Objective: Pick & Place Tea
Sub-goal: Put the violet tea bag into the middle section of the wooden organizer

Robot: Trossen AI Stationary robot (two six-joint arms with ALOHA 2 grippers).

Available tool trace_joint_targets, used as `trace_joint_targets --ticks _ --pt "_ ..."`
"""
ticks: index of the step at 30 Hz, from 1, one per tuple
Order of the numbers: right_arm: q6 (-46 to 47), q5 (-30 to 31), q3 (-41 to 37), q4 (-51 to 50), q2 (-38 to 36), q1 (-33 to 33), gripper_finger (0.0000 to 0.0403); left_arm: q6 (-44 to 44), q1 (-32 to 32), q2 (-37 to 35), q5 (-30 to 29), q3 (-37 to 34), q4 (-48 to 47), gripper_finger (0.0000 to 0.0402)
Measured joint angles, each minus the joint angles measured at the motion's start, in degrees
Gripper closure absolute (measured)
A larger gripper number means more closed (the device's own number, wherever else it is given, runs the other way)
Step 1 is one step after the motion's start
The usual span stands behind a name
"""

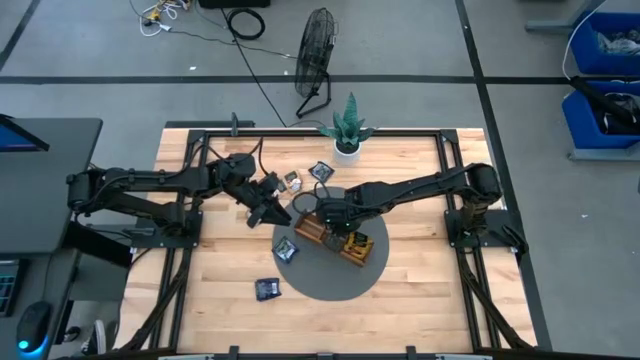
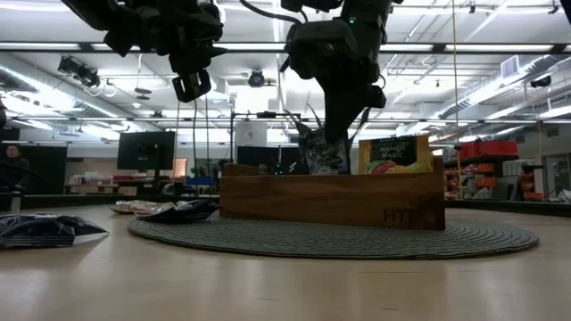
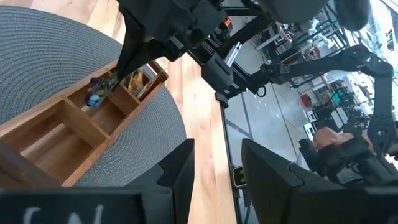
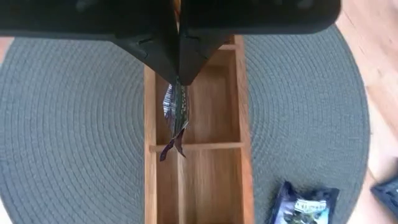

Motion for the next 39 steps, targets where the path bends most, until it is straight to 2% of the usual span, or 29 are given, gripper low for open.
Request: trace_joint_targets --ticks 12,17,29,39 --pt "1.6 -0.1 -3.4 2.6 0.2 0.0 0.0399 0.1 0.0 0.0 0.0 0.0 0.4 0.0266" --pt "3.2 -2.5 -4.5 4.1 0.2 0.0 0.0374 0.1 0.0 0.0 0.0 0.0 0.4 0.0266" --pt "7.1 -0.7 -4.6 1.9 0.1 -1.2 0.0295 0.1 0.0 0.0 0.0 0.0 0.4 0.0266" --pt "7.7 -2.0 -4.6 5.7 -5.1 -0.8 0.0280 0.7 -0.4 0.0 0.6 0.0 -1.9 0.0266"
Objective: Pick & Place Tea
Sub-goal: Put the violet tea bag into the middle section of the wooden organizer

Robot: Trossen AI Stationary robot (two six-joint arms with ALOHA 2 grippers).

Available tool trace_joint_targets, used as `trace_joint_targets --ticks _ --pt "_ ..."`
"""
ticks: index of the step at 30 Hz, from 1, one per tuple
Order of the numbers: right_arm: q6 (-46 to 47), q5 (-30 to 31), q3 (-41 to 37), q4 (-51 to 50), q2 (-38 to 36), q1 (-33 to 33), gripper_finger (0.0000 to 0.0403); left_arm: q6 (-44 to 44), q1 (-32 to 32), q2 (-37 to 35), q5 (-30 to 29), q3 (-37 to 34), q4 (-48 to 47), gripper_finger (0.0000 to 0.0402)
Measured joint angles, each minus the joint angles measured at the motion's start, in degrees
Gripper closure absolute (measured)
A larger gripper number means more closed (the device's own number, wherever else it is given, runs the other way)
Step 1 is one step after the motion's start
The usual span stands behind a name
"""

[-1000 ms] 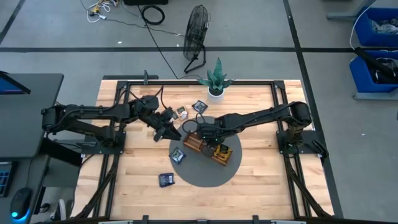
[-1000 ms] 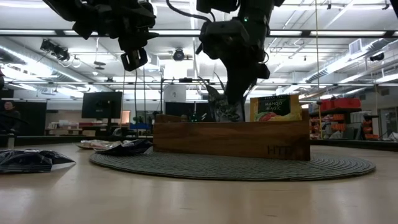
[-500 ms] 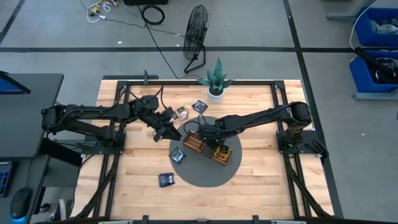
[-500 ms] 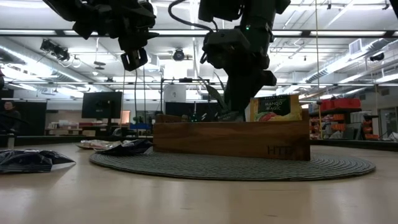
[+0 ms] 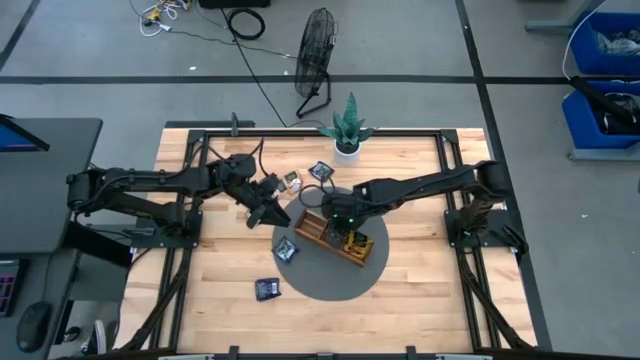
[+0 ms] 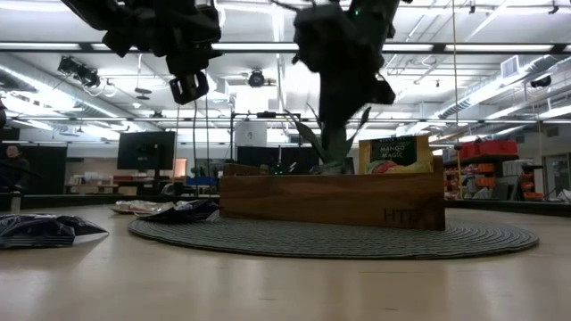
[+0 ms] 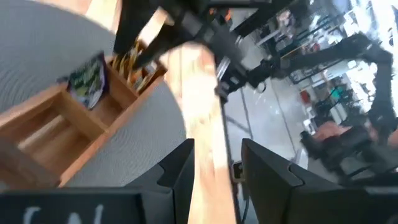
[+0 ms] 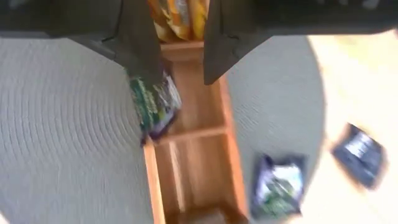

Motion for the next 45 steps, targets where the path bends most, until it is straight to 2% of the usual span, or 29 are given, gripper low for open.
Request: trace_joint_targets --ticks 9,17,20,24,29,33,37,41,45 --pt "-1.4 -0.7 0.1 14.8 -3.7 2.7 0.0284 7.3 -2.8 0.0 0.0 0.0 -8.3 0.0266" --pt "7.5 -0.1 0.1 23.2 -2.6 5.7 0.0287 12.2 -4.8 0.0 -2.5 0.0 -12.8 0.0266" --pt "12.9 2.0 0.0 22.3 -2.2 6.9 0.0287 20.7 -7.3 0.0 -4.0 0.0 -14.5 0.0266" --pt "22.9 4.5 0.0 24.3 -1.1 8.3 0.0287 25.1 -9.5 0.0 -10.9 -0.1 -17.1 0.0266" --pt "33.7 5.5 0.1 28.0 2.0 10.3 0.0287 33.5 -11.9 0.0 -14.4 0.0 -18.4 0.0266" --pt "41.0 5.9 0.1 34.1 5.4 11.7 0.0287 34.0 -12.4 0.0 -19.4 0.0 -19.2 0.0266" --pt "49.5 6.3 0.1 35.2 9.1 13.3 0.0287 37.3 -12.6 0.0 -19.7 0.0 -19.7 0.0266" --pt "57.6 8.2 0.0 35.6 12.1 14.1 0.0287 37.0 -12.5 0.0 -22.6 0.0 -19.8 0.0266" --pt "62.6 8.2 0.0 37.4 15.0 14.2 0.0287 37.0 -12.6 0.0 -22.5 0.0 -20.3 0.0266"
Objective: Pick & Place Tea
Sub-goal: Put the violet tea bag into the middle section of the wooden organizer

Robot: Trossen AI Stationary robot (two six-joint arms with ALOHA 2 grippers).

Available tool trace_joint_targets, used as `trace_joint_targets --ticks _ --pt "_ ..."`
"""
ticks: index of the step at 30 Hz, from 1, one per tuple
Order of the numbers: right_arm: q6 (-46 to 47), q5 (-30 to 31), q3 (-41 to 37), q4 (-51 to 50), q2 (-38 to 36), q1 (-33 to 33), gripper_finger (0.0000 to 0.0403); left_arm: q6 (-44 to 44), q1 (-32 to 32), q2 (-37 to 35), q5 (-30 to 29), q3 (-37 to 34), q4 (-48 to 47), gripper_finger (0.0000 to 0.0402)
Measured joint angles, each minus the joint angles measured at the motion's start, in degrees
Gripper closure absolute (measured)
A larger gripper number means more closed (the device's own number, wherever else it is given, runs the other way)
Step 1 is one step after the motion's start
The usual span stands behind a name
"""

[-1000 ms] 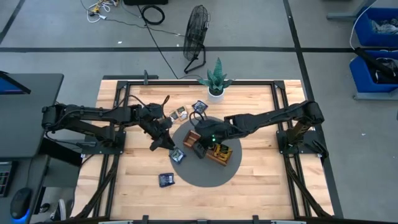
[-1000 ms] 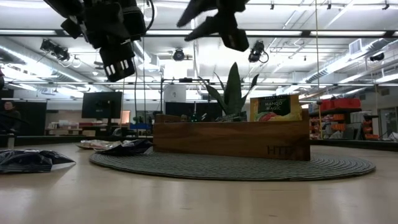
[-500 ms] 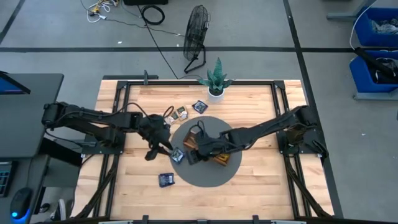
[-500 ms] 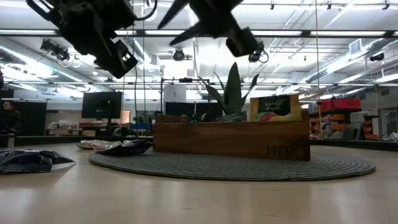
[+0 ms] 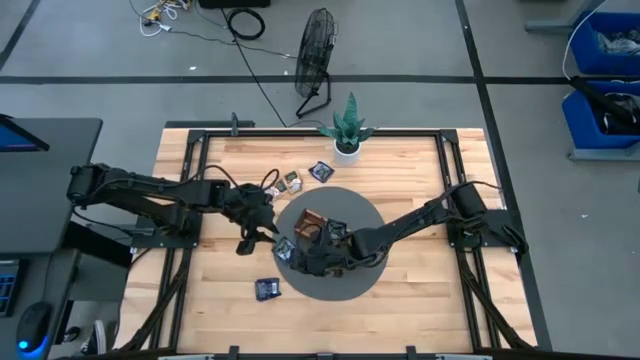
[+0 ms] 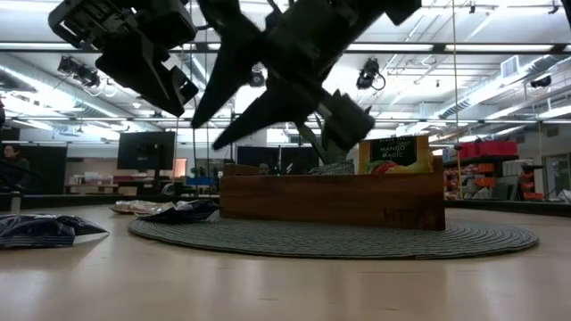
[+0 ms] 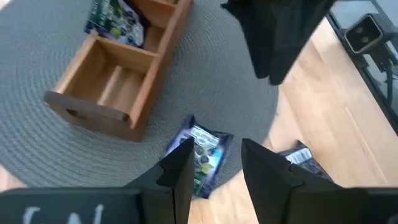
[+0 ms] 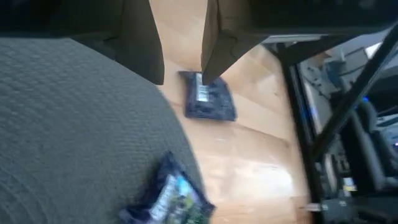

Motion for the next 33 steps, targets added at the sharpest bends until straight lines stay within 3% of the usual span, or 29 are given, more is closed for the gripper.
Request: trace_joint_targets --ticks 8,14,20,26,33 --pt "2.7 4.1 0.0 0.2 1.0 0.0 0.0287 -0.2 0.0 0.0 0.1 0.0 -0.6 0.0266" --pt "-4.1 5.3 0.0 3.0 -1.7 0.0 0.0292 -5.0 -0.2 0.0 4.7 0.0 -0.6 0.0266" --pt "-13.7 11.8 0.0 -6.2 -10.0 0.1 0.0315 -16.8 -0.2 0.2 2.9 0.0 -1.3 0.0266" --pt "-18.0 18.2 0.0 -17.8 -17.2 -1.0 0.0336 -16.3 0.1 2.5 1.2 -0.1 -1.8 0.0266" --pt "-22.2 22.1 0.0 -25.7 -22.7 -2.2 0.0346 -25.1 0.2 9.8 5.6 -0.1 -1.9 0.0266"
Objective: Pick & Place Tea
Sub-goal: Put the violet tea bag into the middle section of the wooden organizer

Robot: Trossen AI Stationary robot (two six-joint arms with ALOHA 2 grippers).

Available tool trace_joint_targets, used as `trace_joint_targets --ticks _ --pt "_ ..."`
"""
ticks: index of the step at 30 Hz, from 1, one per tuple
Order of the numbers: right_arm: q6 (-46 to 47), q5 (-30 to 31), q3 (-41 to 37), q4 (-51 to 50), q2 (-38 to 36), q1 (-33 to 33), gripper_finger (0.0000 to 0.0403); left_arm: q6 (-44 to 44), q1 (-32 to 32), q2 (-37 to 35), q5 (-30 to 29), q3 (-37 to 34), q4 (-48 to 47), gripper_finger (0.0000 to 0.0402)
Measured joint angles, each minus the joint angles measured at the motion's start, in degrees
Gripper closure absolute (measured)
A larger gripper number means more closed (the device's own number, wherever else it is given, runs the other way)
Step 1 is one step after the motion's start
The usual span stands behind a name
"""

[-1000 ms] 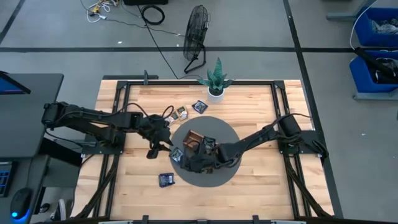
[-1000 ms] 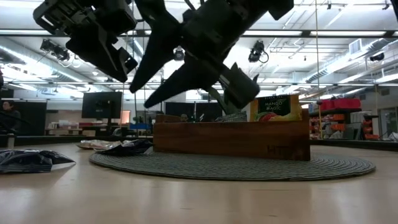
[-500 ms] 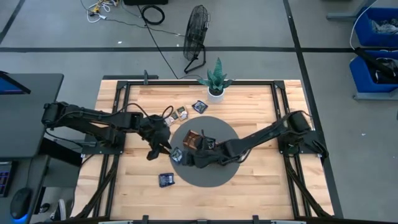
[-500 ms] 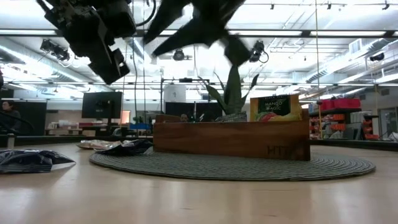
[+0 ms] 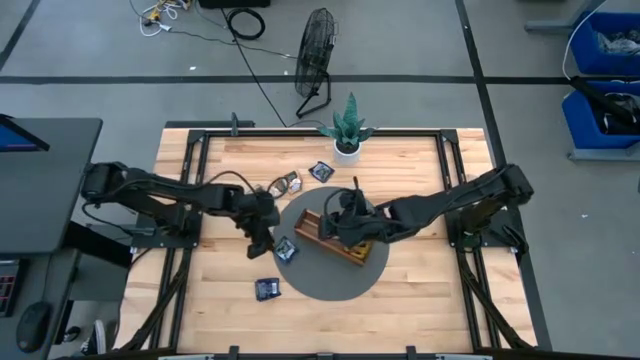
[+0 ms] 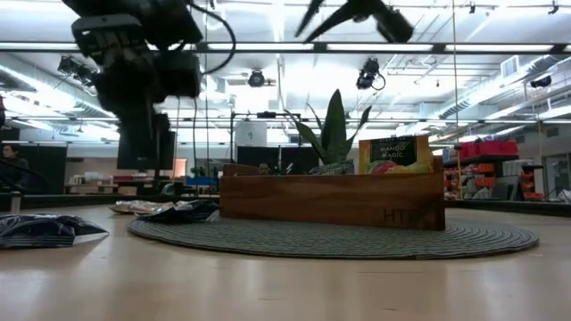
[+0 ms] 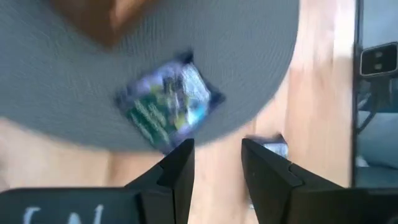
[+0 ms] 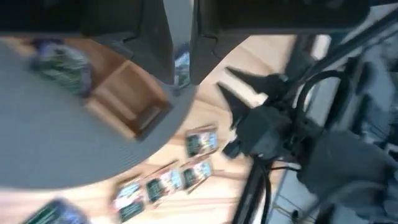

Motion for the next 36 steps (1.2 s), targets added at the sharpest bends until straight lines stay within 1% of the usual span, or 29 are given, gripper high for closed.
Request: trace_joint_targets --ticks 4,6,10,14,17,21,24,33,36 --pt "-3.1 -1.5 0.0 -5.8 -2.6 -1.4 0.0346 -8.9 0.0 4.4 0.9 0.1 1.1 0.0266" --pt "-5.1 -2.4 0.0 -8.1 -3.8 -2.0 0.0346 -13.5 0.0 6.0 1.0 0.0 0.1 0.0266" --pt "-9.6 -2.9 0.0 -10.3 -5.8 -2.6 0.0346 -18.5 -0.4 7.6 0.9 0.0 2.4 0.0266" --pt "-15.4 -4.8 0.0 -11.9 -7.5 -3.5 0.0346 -22.6 -0.7 8.0 -1.2 0.0 3.7 0.0266" --pt "-18.8 -5.4 0.0 -12.8 -8.4 -4.0 0.0346 -23.6 -0.3 8.0 -3.1 0.0 2.9 0.0266" --pt "-23.0 -5.9 0.0 -13.4 -8.9 -4.2 0.0346 -26.9 0.0 8.0 -3.9 0.0 2.9 0.0266" --pt "-25.2 -5.8 0.0 -13.4 -8.9 -4.4 0.0347 -27.8 -0.1 8.0 -3.9 0.0 2.8 0.0266" --pt "-26.2 -5.9 0.0 -13.8 -8.9 -4.5 0.0347 -28.9 -0.2 8.0 -4.9 0.0 1.6 0.0266" --pt "-26.1 -5.9 0.0 -13.8 -8.9 -4.5 0.0347 -28.9 -0.2 9.4 -4.8 0.0 1.4 0.0266"
